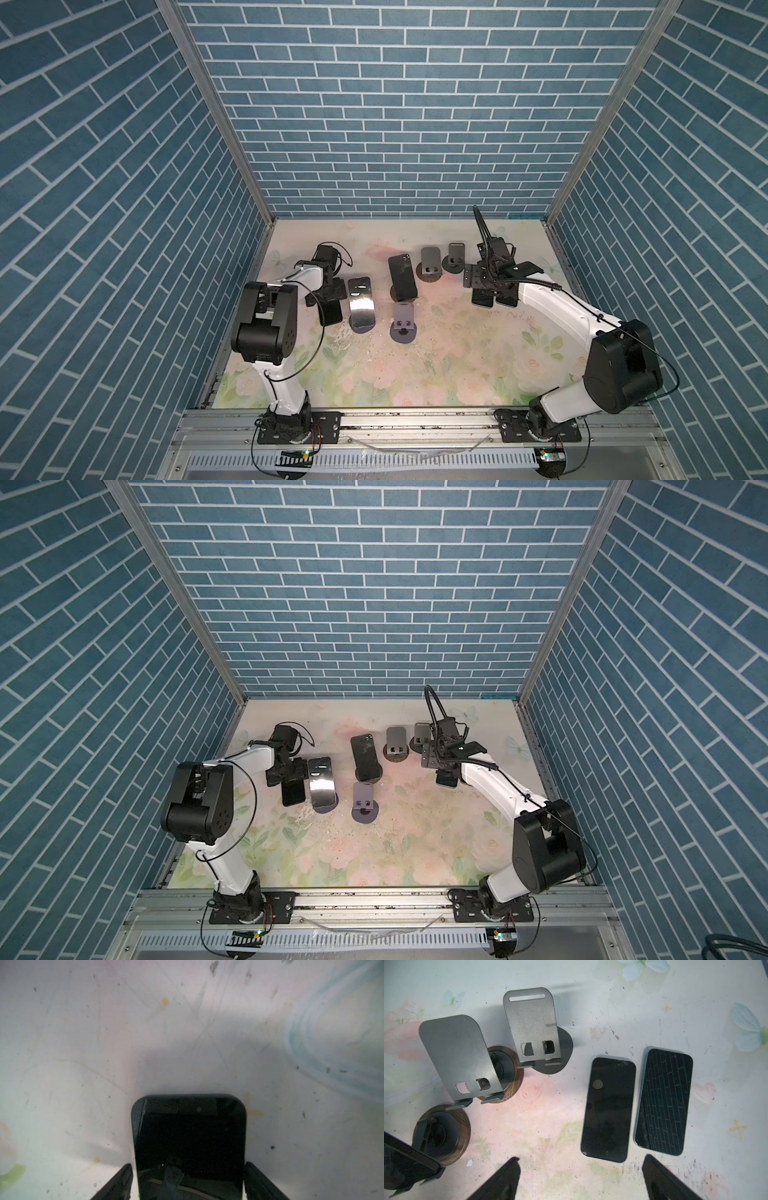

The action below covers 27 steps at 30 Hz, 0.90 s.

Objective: Remove the phone from the phone stand

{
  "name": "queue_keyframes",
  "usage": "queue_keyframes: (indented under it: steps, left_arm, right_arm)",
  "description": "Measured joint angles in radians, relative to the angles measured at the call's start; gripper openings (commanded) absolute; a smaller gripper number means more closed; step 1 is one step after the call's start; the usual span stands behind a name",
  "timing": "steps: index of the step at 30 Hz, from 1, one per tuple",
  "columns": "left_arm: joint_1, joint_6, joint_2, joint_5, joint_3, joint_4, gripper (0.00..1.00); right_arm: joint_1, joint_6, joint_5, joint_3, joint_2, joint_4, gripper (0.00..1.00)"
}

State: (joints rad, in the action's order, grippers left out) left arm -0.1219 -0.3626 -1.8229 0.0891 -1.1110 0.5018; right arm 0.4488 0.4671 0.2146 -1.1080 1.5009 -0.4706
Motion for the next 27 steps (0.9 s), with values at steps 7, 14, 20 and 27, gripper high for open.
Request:
queue_keyframes:
  steps: [7, 14, 20, 27]
  left_arm:
    - [0.000, -0.005, 0.047, 0.001, 0.048, -0.006, 0.87]
    - [0.000, -0.005, 0.168, 0.004, 0.074, -0.010, 0.89]
    - [0.000, -0.007, 0.300, 0.029, 0.101, -0.025, 0.91]
    - [0.000, -0.027, 0.439, 0.068, 0.180, -0.043, 0.92]
  right_arm:
    - [0.000, 0.000, 0.000, 0.008, 0.000, 0.000, 0.93]
    - [0.000, 0.000, -0.001, 0.008, 0.000, 0.000, 0.93]
    - [0.000, 0.001, -0.004, 0.008, 0.000, 0.000, 0.93]
    - [0.000, 0.009, -0.018, 0.008, 0.000, 0.001, 0.93]
